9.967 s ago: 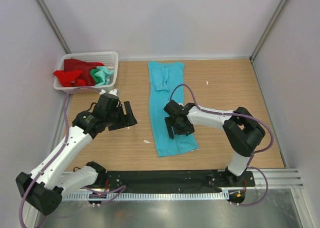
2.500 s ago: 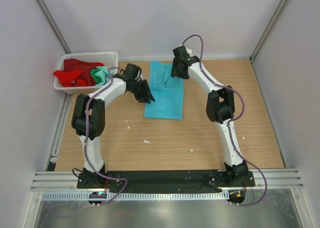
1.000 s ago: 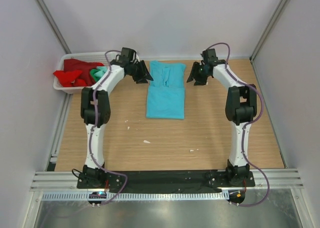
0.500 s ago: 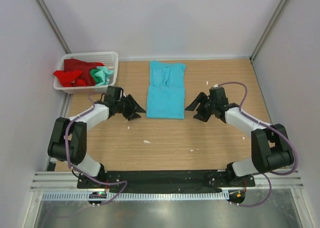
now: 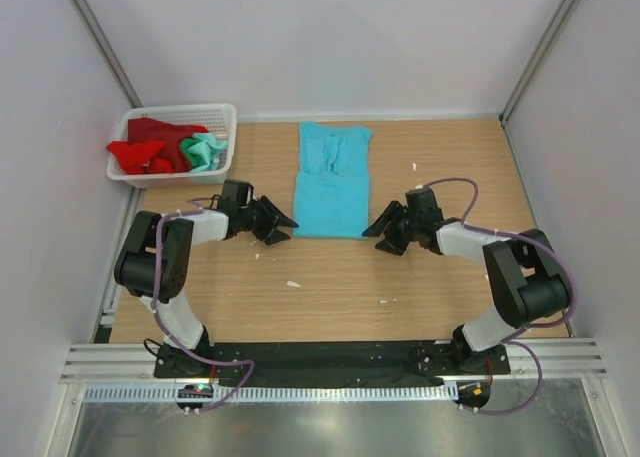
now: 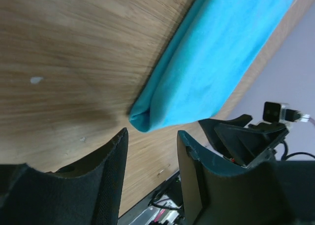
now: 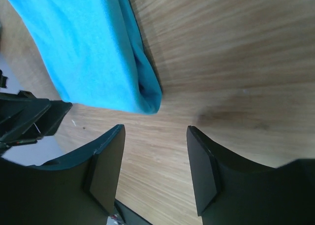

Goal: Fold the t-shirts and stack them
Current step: Fold the tshirt

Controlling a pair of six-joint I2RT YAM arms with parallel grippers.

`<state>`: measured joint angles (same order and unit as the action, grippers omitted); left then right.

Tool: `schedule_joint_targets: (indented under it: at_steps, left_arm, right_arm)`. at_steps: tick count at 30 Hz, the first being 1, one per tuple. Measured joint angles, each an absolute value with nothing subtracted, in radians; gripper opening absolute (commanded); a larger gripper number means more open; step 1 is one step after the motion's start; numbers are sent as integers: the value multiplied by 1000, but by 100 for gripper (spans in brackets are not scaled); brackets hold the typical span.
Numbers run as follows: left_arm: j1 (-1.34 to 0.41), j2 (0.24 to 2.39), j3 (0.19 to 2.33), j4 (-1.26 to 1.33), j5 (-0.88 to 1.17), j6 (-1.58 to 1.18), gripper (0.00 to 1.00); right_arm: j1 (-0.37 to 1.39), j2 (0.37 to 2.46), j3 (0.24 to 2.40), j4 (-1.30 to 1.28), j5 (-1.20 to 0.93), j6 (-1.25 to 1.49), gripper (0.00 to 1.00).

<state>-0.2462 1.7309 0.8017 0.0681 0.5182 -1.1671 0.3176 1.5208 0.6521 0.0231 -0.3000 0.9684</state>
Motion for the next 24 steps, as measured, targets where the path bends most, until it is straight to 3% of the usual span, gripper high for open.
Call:
schedule_joint_targets:
  at_steps: [16, 24]
  left_arm:
    - [-247, 1840, 988, -201, 540, -886, 48]
    - [-247, 1880, 1054, -275, 562, -808, 48]
  right_arm:
    - [318, 1754, 885, -63, -441, 739, 52]
    - [317, 1776, 917, -88, -456, 692, 51]
